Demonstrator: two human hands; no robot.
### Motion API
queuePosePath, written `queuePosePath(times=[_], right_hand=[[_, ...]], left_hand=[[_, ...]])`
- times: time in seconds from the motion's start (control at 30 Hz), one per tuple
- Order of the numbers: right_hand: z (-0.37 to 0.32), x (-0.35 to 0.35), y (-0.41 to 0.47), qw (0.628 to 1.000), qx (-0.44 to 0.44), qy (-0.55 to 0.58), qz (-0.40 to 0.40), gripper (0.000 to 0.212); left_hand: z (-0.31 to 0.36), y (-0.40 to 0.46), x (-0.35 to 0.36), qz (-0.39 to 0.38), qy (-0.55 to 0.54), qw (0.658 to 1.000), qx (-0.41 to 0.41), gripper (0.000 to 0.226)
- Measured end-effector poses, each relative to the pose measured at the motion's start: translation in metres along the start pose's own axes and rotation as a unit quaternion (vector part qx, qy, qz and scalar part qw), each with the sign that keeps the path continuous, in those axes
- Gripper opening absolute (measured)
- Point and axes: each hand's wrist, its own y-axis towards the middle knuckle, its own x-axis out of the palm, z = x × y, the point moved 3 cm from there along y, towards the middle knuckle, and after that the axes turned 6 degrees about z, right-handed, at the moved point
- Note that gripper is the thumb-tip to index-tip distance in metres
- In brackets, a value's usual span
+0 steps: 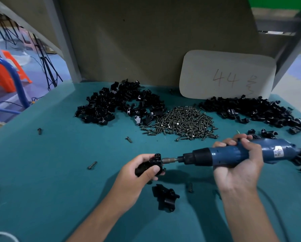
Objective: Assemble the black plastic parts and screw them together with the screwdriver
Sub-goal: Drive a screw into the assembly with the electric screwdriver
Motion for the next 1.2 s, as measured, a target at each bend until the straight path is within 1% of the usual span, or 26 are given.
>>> queuePosePath(times=[0.07,0.13,0.27,0.43,0.57,0.77,0.87,1.1,1.2], right_hand=[[0.001,-0.001,-0.001,1.0,-0.002,-0.006,0.006,0.017],[0.002,-0.002,-0.001,1.0,-0.006,-0.009,0.012,0.016],[0.003,-0.005,0.0,1.0,-0.018,-0.006,0.024,0.012],[0.004,-0.008,0.001,0.999,-0.022,-0.011,0.035,0.012],[0.004,-0.008,0.001,0.999,-0.024,-0.015,0.036,0.011],[0.006,-0.007,0.0,0.999,-0.027,-0.022,0.028,0.009],[0.006,-0.007,-0.001,0.999,-0.028,-0.025,0.029,0.009],[0.007,-0.007,-0.002,0.999,-0.03,-0.024,0.024,0.009],[0.007,-0.006,-0.003,0.999,-0.029,-0.025,0.027,0.009]], left_hand=[[0.0,0.0,-0.001,0.012,0.014,1.0,0.004,0.041],[-0.001,0.0,-0.001,0.027,0.026,0.999,0.01,0.044],[-0.004,0.002,-0.001,0.025,0.025,0.999,0.0,0.045],[-0.005,0.002,0.0,0.021,0.026,0.999,-0.016,0.038],[-0.006,0.002,-0.001,0.022,0.025,0.999,-0.023,0.037],[-0.007,0.002,-0.001,0.019,0.025,0.999,-0.024,0.043],[-0.008,0.003,-0.001,0.015,0.03,0.999,-0.018,0.041],[-0.012,0.005,0.0,0.018,0.03,0.999,-0.018,0.048],[-0.012,0.005,0.0,0.024,0.032,0.999,-0.016,0.047]])
